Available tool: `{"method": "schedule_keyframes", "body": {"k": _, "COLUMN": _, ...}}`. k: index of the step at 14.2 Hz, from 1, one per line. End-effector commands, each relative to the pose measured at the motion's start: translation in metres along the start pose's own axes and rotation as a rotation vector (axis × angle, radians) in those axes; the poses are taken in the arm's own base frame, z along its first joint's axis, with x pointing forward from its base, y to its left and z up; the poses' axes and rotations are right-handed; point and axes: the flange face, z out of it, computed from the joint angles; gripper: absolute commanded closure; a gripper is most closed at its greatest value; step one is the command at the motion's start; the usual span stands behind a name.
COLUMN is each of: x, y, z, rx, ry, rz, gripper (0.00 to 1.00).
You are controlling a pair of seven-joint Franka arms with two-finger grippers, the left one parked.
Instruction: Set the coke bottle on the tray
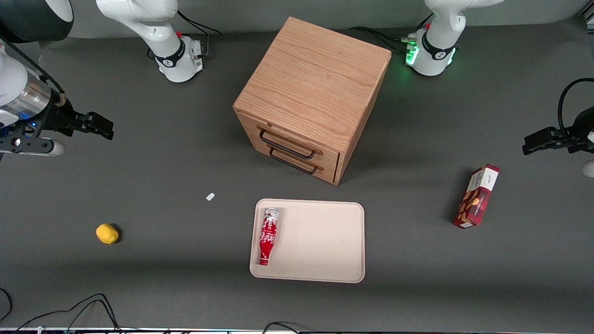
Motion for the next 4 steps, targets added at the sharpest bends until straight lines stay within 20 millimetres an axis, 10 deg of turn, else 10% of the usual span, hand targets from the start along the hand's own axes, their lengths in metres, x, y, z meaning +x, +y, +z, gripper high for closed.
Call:
{"method": "schedule_keyframes", "body": {"k": 1, "x": -0.0039, "y": 0.0198, "z": -0.0105, "rx": 0.105, "ry": -0.024, "rz": -0.054, "gripper": 0.0}}
{"method": "schedule_keyframes", "body": {"k": 4, "x": -0.0055, "y": 0.0233, "z": -0.0091, "rx": 0.112, "ry": -0.039, "rz": -0.057, "gripper": 0.0}}
